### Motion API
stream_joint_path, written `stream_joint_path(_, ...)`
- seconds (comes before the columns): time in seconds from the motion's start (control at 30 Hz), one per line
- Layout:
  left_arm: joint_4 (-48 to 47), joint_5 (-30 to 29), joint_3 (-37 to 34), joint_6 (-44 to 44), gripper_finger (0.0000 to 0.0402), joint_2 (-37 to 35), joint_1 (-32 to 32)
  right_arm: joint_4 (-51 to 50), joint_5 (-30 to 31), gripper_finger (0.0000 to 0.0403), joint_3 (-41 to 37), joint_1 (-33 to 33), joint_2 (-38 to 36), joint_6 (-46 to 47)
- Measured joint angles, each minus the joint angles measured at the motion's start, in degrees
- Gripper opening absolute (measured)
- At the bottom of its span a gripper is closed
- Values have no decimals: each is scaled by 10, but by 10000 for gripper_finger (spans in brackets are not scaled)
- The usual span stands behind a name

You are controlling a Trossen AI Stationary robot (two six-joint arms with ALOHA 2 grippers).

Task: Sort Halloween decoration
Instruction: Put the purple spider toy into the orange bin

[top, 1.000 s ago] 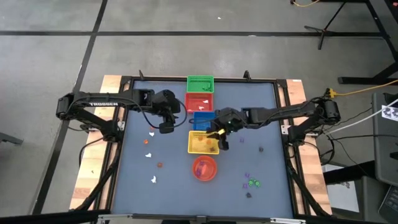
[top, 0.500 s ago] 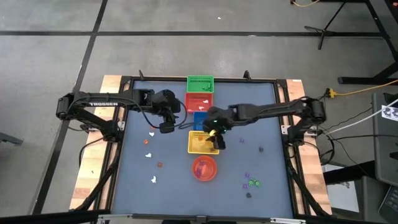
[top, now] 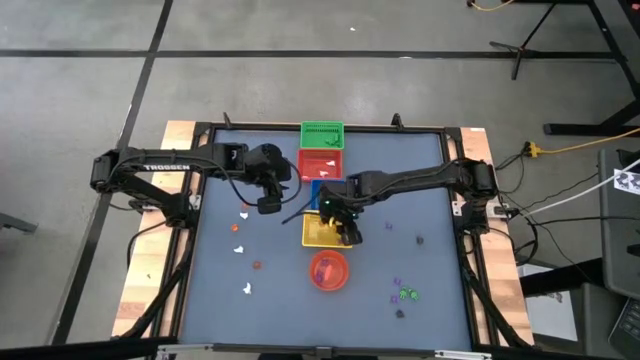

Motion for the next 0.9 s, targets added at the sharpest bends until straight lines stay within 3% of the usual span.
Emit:
stream_joint_path(0.33,-1,0,0,0,132,0,0,-6,-1,177,-2,1,17,-40)
stream_joint_path(0.6,-28,0,0,3,132,0,0,-6,-35,177,-2,1,39,-84)
stream_joint_path(0.9,-94,0,0,1,132,0,0,-36,-23,177,-2,13,39,-145)
